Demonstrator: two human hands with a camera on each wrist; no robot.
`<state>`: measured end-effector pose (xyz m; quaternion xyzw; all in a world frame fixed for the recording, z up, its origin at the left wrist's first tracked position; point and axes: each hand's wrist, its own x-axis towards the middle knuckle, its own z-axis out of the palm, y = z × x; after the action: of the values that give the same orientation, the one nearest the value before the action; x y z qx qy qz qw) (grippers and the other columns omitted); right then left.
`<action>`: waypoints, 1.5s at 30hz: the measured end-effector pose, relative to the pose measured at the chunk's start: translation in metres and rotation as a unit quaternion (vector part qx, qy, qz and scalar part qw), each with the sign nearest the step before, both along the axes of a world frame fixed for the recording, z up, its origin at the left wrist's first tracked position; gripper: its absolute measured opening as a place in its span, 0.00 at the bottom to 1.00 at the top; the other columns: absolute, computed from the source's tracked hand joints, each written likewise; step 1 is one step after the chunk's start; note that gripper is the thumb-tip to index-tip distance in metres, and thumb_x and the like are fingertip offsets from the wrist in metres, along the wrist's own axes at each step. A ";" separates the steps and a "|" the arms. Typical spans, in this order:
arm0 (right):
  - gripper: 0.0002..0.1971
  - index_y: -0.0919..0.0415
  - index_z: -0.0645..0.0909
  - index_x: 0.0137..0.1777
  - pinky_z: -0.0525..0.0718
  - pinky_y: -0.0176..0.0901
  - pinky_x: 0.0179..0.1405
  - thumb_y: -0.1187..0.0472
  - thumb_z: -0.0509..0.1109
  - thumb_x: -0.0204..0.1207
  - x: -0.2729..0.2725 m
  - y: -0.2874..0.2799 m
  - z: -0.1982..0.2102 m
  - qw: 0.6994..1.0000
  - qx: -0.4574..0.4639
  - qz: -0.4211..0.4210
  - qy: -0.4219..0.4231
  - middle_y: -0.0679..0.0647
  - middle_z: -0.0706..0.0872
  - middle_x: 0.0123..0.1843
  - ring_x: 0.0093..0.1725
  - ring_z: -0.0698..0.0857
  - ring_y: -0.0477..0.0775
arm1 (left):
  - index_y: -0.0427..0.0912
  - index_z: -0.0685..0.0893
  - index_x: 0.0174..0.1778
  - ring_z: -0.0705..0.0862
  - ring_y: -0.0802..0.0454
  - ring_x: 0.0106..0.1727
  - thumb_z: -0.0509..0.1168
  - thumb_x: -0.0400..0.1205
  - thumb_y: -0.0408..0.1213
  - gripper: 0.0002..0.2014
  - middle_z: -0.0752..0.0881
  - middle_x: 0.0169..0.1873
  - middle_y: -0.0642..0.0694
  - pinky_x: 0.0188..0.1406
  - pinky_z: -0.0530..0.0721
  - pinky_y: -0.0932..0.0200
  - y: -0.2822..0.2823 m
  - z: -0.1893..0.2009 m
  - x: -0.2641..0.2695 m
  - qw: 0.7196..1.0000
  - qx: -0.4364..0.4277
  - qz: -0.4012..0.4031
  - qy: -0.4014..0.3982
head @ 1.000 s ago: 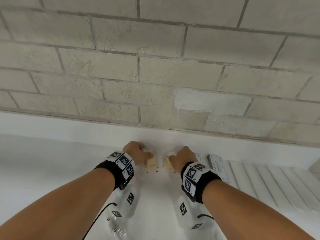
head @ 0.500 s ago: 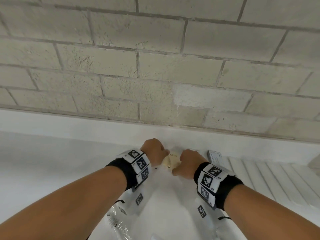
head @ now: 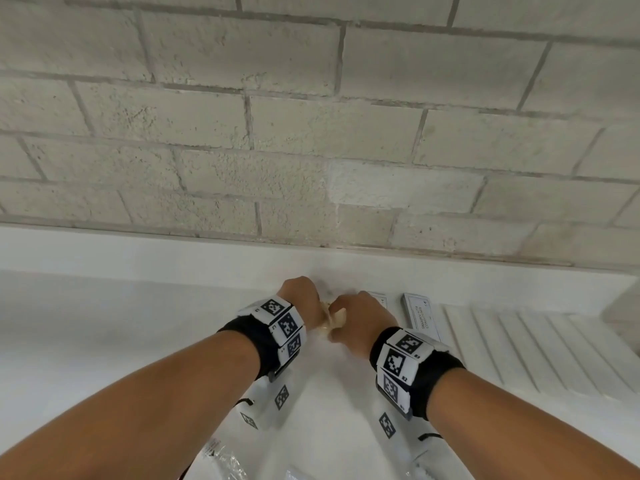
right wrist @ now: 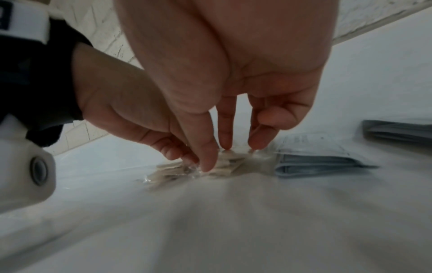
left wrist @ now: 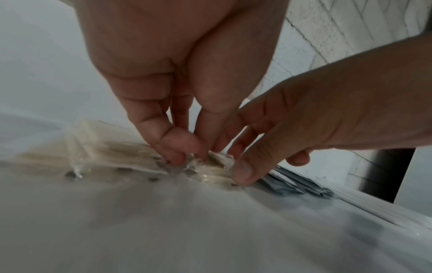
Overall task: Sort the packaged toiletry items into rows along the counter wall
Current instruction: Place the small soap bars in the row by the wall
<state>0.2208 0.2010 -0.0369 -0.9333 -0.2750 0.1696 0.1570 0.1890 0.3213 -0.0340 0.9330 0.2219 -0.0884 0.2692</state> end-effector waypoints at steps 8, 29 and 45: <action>0.25 0.45 0.81 0.66 0.79 0.48 0.64 0.55 0.78 0.68 0.003 0.003 -0.006 0.999 0.016 0.021 0.029 0.54 0.76 0.67 0.68 0.77 0.57 | 0.31 0.86 0.57 0.88 0.45 0.43 0.60 0.83 0.33 0.14 0.90 0.48 0.38 0.37 0.87 0.59 0.008 -0.004 0.007 0.999 -0.035 0.035 0.003; 0.32 0.60 0.74 0.68 0.85 0.46 0.56 0.53 0.79 0.66 -0.004 -0.012 0.005 0.998 -0.053 -0.044 0.013 0.54 0.84 0.63 0.59 0.85 0.55 | 0.31 0.87 0.52 0.90 0.40 0.51 0.67 0.80 0.38 0.13 0.91 0.44 0.36 0.53 0.89 0.49 0.005 -0.005 -0.001 1.000 -0.013 0.007 -0.005; 0.18 0.60 0.81 0.49 0.82 0.40 0.34 0.52 0.77 0.63 0.005 0.005 -0.003 0.995 -0.050 -0.074 0.037 0.52 0.86 0.42 0.43 0.88 0.53 | 0.40 0.75 0.30 0.83 0.48 0.32 0.64 0.80 0.29 0.12 0.81 0.30 0.43 0.44 0.87 0.57 0.004 -0.016 0.021 0.992 -0.116 0.029 0.041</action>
<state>0.2262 0.2057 -0.0395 -0.9508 -0.1908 0.2051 0.1325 0.2102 0.3256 -0.0499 0.8842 0.2479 -0.1444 0.3686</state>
